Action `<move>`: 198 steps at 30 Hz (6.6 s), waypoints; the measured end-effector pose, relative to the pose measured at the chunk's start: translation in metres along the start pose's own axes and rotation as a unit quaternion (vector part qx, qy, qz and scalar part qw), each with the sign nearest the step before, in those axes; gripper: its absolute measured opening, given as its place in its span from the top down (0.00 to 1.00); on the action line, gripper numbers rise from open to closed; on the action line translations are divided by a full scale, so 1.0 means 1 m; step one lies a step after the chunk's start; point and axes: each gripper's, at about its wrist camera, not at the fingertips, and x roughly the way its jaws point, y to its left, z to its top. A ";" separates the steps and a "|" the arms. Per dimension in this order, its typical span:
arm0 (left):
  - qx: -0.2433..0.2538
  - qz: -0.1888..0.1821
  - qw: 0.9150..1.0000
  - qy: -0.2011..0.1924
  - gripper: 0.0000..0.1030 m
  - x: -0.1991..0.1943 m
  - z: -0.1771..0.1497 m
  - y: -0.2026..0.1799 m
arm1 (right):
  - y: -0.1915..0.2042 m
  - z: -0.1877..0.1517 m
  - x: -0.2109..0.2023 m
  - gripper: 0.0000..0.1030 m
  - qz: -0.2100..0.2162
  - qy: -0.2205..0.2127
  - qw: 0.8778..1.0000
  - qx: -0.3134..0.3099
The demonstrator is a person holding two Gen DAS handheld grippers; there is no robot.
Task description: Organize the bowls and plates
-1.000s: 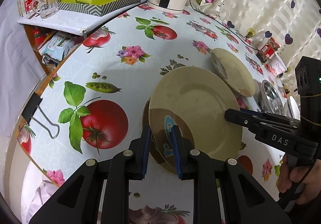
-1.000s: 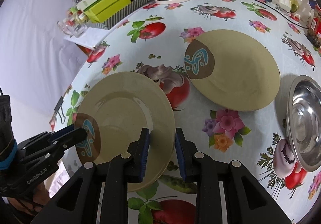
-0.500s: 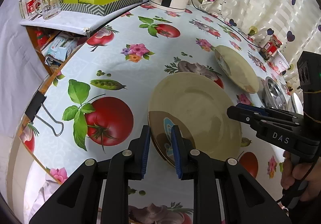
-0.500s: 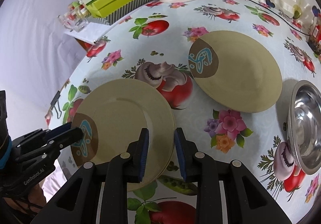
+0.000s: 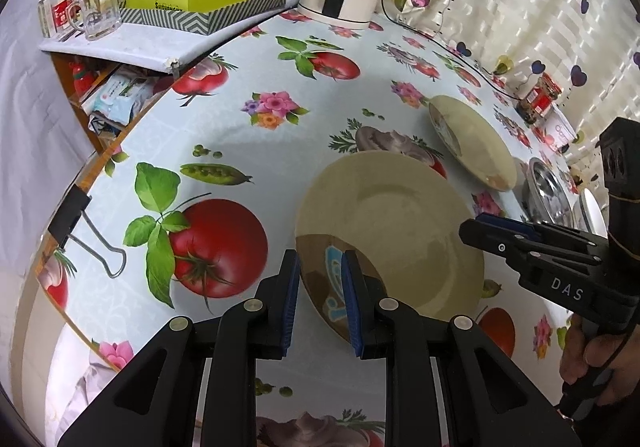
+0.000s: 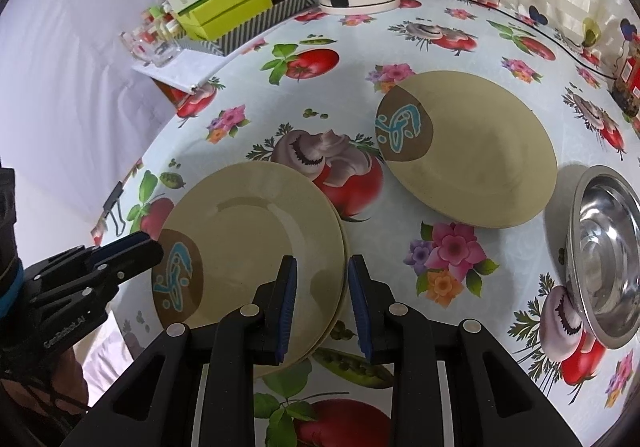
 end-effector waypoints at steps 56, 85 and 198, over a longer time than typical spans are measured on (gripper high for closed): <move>0.064 -0.049 0.996 -0.037 0.79 -0.012 0.034 -0.072 | -0.036 -0.006 -0.091 0.61 -0.028 -0.101 0.993 0.045; 0.066 -0.078 0.995 -0.020 0.79 0.023 0.076 -0.096 | -0.089 0.026 -0.077 0.61 -0.037 -0.091 0.993 0.061; 0.009 -0.068 0.997 0.021 0.78 0.055 0.094 -0.080 | -0.113 0.081 -0.020 0.83 -0.029 -0.006 0.998 0.060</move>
